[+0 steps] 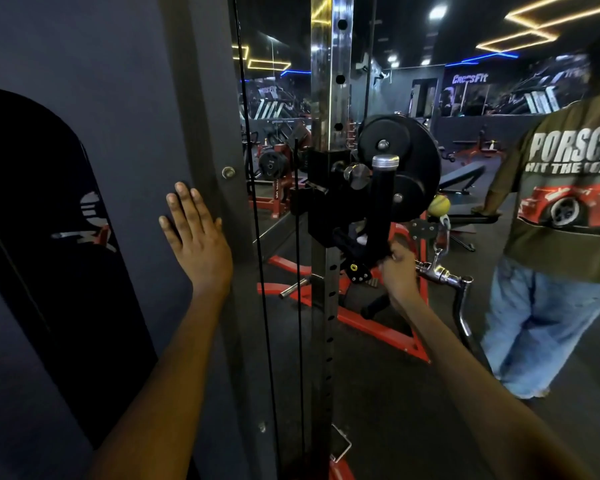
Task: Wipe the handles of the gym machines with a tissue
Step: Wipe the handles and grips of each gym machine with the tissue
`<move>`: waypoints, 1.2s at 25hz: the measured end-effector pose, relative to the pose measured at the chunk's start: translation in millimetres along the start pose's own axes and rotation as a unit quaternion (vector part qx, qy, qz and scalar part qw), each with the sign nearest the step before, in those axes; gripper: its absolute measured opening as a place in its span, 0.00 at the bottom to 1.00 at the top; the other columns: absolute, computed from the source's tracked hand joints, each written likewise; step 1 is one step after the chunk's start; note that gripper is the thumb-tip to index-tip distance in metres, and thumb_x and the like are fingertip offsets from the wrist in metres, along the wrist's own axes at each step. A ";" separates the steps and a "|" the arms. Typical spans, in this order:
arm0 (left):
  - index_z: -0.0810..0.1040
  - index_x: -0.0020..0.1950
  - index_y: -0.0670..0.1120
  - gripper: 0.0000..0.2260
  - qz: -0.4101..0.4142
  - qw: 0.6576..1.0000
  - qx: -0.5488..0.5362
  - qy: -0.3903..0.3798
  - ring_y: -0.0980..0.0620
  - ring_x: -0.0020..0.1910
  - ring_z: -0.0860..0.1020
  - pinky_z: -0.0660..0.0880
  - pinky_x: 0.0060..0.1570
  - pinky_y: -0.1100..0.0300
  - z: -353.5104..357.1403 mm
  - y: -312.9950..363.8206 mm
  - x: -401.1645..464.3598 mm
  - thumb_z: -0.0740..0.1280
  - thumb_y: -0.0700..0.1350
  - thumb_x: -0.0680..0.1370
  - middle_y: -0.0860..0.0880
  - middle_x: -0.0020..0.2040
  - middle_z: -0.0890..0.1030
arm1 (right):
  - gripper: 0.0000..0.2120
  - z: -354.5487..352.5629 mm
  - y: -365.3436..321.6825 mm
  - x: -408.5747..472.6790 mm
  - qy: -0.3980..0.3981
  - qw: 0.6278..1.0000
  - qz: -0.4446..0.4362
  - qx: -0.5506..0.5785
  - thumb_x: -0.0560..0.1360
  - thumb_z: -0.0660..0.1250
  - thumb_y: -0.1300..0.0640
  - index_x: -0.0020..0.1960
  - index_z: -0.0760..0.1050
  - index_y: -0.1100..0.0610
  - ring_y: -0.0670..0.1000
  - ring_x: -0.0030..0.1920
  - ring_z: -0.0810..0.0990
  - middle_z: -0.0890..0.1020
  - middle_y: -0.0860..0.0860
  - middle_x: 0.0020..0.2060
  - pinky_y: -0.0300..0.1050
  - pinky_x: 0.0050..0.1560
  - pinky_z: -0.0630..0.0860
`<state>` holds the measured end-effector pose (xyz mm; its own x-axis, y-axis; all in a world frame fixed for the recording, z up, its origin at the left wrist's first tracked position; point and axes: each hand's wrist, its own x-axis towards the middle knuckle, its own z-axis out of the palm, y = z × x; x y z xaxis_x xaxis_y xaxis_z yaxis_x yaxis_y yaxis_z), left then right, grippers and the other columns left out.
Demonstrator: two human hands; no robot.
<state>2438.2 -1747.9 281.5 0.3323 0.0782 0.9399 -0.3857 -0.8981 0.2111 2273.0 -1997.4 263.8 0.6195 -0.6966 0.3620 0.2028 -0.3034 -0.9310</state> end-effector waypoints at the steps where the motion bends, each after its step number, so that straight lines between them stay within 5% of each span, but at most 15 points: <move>1: 0.47 0.78 0.38 0.29 0.001 1.000 0.001 0.002 0.39 0.76 0.56 0.42 0.74 0.46 1.0 -0.5 -0.1 0.58 0.45 0.83 0.39 0.78 0.57 | 0.16 -1.3 -13.5 6.7 0.016 0.999 0.004 0.040 0.76 0.58 0.72 0.55 0.80 0.59 0.43 0.43 0.81 0.82 0.48 0.42 0.39 0.43 0.78; 4: 0.47 0.78 0.38 0.29 0.002 1.000 0.007 0.008 0.39 0.76 0.57 0.45 0.74 0.45 3.5 -1.5 0.3 0.58 0.45 0.83 0.39 0.78 0.57 | 0.18 7.0 -19.1 8.9 0.064 0.994 -0.017 0.082 0.78 0.56 0.70 0.58 0.78 0.54 0.50 0.56 0.80 0.81 0.51 0.55 0.43 0.54 0.78; 6: 0.47 0.78 0.39 0.29 0.002 1.000 0.009 0.003 0.39 0.76 0.56 0.48 0.73 0.44 3.7 -1.5 0.3 0.58 0.46 0.83 0.39 0.78 0.57 | 0.17 17.8 6.3 -8.5 0.054 0.998 0.020 0.024 0.78 0.56 0.69 0.61 0.75 0.56 0.46 0.48 0.79 0.80 0.50 0.52 0.32 0.43 0.75; 9: 0.46 0.78 0.39 0.30 0.003 1.000 0.010 0.009 0.39 0.76 0.56 0.40 0.75 0.47 2.0 -0.6 -1.7 0.58 0.45 0.83 0.39 0.78 0.57 | 0.11 16.9 16.7 -38.6 0.065 0.994 0.078 -0.036 0.78 0.59 0.68 0.56 0.76 0.59 0.45 0.32 0.71 0.78 0.53 0.41 0.30 0.24 0.66; 11: 0.46 0.78 0.39 0.29 0.013 1.000 0.006 0.019 0.39 0.76 0.56 0.35 0.74 0.50 2.8 0.7 0.1 0.58 0.45 0.83 0.38 0.78 0.57 | 0.13 8.0 -7.1 -47.6 0.166 0.984 -0.057 -0.025 0.77 0.59 0.69 0.60 0.74 0.62 0.48 0.44 0.77 0.78 0.56 0.51 0.27 0.38 0.73; 13: 0.47 0.78 0.39 0.29 0.011 1.000 0.019 0.022 0.39 0.76 0.56 0.35 0.74 0.50 3.4 -0.9 2.8 0.58 0.45 0.83 0.39 0.78 0.58 | 0.15 4.5 -28.1 -43.8 0.161 0.920 -0.332 -0.133 0.76 0.59 0.71 0.62 0.73 0.67 0.49 0.57 0.74 0.75 0.59 0.58 0.33 0.58 0.73; 16: 0.47 0.78 0.39 0.29 0.009 0.999 0.023 0.022 0.39 0.76 0.57 0.35 0.74 0.51 1.9 -1.8 0.3 0.58 0.45 0.83 0.39 0.78 0.58 | 0.18 -15.2 -24.3 -1.4 0.085 0.677 -0.577 -0.449 0.75 0.63 0.72 0.64 0.73 0.66 0.57 0.67 0.70 0.76 0.58 0.63 0.55 0.71 0.60; 18: 0.47 0.78 0.39 0.29 0.018 1.000 0.016 0.016 0.39 0.76 0.57 0.35 0.73 0.51 2.1 -2.5 -2.7 0.58 0.45 0.83 0.38 0.77 0.58 | 0.19 -27.8 -2.6 11.4 0.090 0.572 -0.575 -0.577 0.76 0.60 0.71 0.66 0.72 0.64 0.58 0.69 0.68 0.75 0.57 0.65 0.58 0.72 0.53; 21: 0.46 0.78 0.39 0.29 0.018 1.000 0.020 0.013 0.39 0.76 0.56 0.33 0.73 0.52 2.8 -3.9 -1.6 0.57 0.45 0.83 0.38 0.78 0.57 | 0.16 -5.7 19.7 3.8 0.008 0.511 -0.532 -0.675 0.72 0.68 0.66 0.59 0.77 0.66 0.60 0.65 0.73 0.79 0.61 0.59 0.56 0.73 0.56; 23: 0.46 0.78 0.38 0.29 0.019 1.000 0.020 0.013 0.39 0.76 0.56 0.33 0.74 0.52 2.3 -3.4 -1.5 0.57 0.45 0.83 0.38 0.78 0.57 | 0.20 27.4 10.1 0.7 -0.084 0.504 -0.449 -0.733 0.66 0.75 0.60 0.56 0.79 0.66 0.59 0.60 0.77 0.81 0.62 0.55 0.52 0.70 0.62; 26: 0.46 0.78 0.39 0.29 0.028 0.999 0.022 0.012 0.39 0.76 0.56 0.32 0.74 0.52 0.4 -4.3 -1.0 0.57 0.45 0.83 0.38 0.78 0.57 | 0.17 55.7 -17.2 -5.9 -0.128 0.527 -0.286 -0.790 0.77 0.61 0.62 0.63 0.72 0.68 0.63 0.65 0.70 0.74 0.66 0.62 0.54 0.69 0.61; 30: 0.46 0.78 0.40 0.28 0.043 0.999 0.025 0.008 0.40 0.76 0.56 0.32 0.74 0.54 1.6 -8.2 -2.4 0.56 0.46 0.83 0.39 0.78 0.57 | 0.17 63.2 -26.2 -12.9 -0.133 0.487 -0.238 -0.830 0.77 0.56 0.66 0.64 0.69 0.70 0.66 0.66 0.67 0.70 0.69 0.64 0.57 0.67 0.62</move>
<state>2441.9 -1741.5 277.0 0.2851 0.0069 0.9585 -0.3685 -0.9223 0.1163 2307.6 -1939.4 280.5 0.9230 -0.2490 0.2933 -0.3838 -0.6505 0.6554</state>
